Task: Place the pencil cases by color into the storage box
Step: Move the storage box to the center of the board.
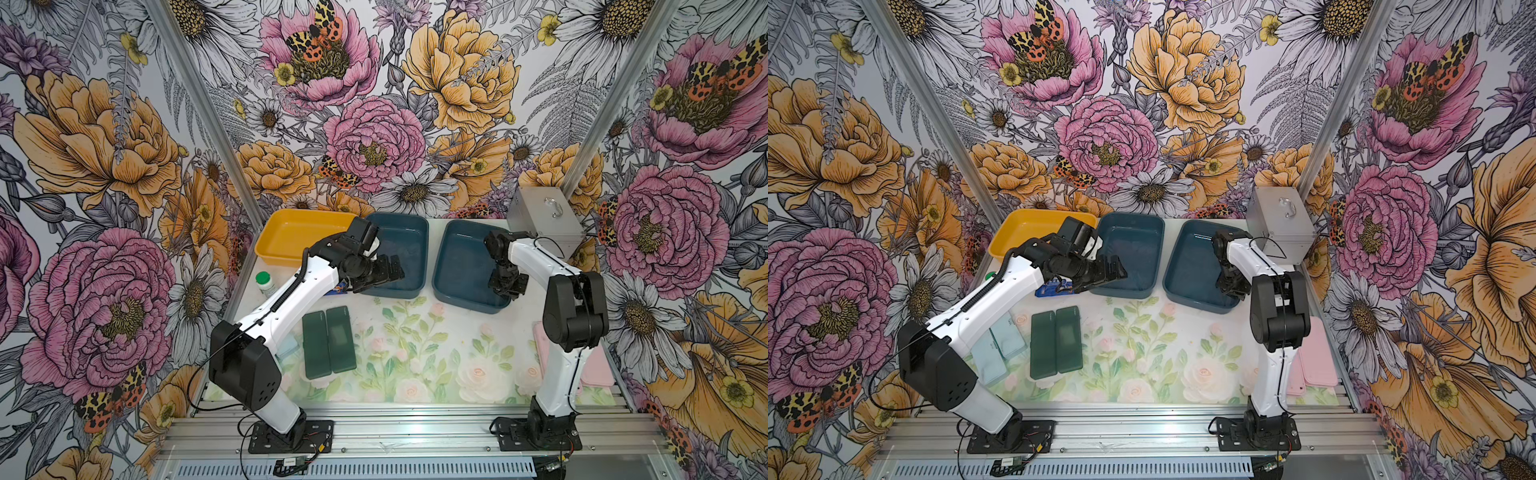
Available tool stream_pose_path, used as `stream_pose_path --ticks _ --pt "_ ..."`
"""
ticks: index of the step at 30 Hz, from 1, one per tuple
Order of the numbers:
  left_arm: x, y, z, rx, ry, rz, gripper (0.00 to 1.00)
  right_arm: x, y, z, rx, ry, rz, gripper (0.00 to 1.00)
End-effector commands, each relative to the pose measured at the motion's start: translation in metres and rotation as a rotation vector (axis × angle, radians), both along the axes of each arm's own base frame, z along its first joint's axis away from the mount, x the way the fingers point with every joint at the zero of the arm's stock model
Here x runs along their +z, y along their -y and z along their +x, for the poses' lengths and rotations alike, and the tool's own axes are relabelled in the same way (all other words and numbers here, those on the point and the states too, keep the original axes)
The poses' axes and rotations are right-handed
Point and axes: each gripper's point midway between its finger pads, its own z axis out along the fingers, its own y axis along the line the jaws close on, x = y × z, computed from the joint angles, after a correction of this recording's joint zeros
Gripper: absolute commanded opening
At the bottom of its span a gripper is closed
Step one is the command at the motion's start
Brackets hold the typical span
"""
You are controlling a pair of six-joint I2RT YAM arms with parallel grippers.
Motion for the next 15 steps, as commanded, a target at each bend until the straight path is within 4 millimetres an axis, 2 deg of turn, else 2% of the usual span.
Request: stream_pose_path --ticks 1,15 --pt "0.002 -0.005 0.002 -0.006 0.012 0.011 0.99 0.008 0.014 0.018 0.012 0.042 -0.049 0.29" --pt "-0.003 -0.003 0.006 0.005 -0.009 0.019 0.99 0.015 0.047 0.055 0.009 0.042 -0.090 0.31"
